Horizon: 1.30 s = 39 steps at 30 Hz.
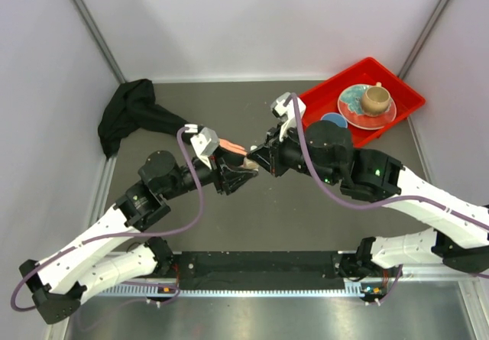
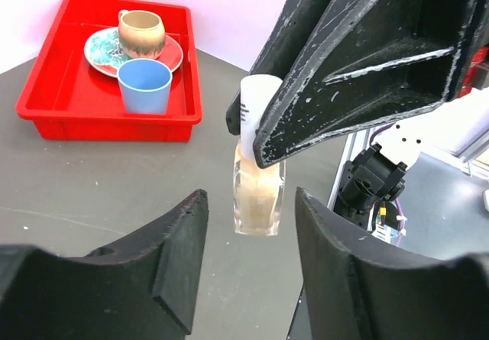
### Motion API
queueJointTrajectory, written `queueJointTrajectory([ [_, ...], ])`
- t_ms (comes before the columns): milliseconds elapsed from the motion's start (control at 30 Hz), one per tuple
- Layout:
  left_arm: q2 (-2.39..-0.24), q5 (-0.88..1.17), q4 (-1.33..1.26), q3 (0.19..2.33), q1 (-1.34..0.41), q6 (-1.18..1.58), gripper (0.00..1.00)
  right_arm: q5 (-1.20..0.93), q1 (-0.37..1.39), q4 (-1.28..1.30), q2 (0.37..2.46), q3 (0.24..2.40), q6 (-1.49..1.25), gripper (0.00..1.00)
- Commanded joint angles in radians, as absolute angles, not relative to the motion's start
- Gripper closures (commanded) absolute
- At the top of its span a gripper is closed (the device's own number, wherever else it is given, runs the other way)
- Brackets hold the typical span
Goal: Paint the nails
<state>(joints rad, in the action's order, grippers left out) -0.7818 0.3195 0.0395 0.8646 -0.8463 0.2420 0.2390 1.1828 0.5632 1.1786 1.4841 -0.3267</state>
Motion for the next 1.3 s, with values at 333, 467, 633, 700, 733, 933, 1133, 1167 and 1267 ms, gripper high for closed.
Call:
queueJointTrajectory([
  [333,-0.81,0.328,-0.121,0.854,-0.847,0.261,0.61,0.253,1.189,0.534,1.181,1.517,-0.391,1.0],
  [467,-0.821,0.337,-0.126,0.854,-0.847,0.259,0.67,0.252,1.19,0.532,1.186,1.522,-0.409,1.0],
  [633,-0.827,0.348,-0.124,0.854,-0.847,0.253,0.7,0.252,1.19,0.529,1.193,1.531,-0.419,1.0],
  [700,-0.83,0.35,-0.121,0.857,-0.847,0.247,0.76,0.258,1.193,0.531,1.193,1.536,-0.426,1.0],
  [733,-0.833,0.348,-0.115,0.862,-0.847,0.244,0.8,0.256,1.193,0.529,1.193,1.536,-0.429,1.0],
  [933,-0.833,0.327,-0.071,0.873,-0.847,0.216,0.65,0.273,1.192,0.564,1.209,1.571,-0.431,1.0],
  [1133,-0.813,0.307,-0.083,0.861,-0.847,0.221,0.5,0.285,1.192,0.568,1.209,1.574,-0.437,1.0],
  [1167,-0.815,0.308,-0.083,0.859,-0.847,0.221,0.51,0.287,1.192,0.568,1.209,1.575,-0.437,1.0],
  [1267,-0.816,0.311,-0.084,0.859,-0.847,0.221,0.59,0.282,1.192,0.569,1.212,1.577,-0.44,1.0],
])
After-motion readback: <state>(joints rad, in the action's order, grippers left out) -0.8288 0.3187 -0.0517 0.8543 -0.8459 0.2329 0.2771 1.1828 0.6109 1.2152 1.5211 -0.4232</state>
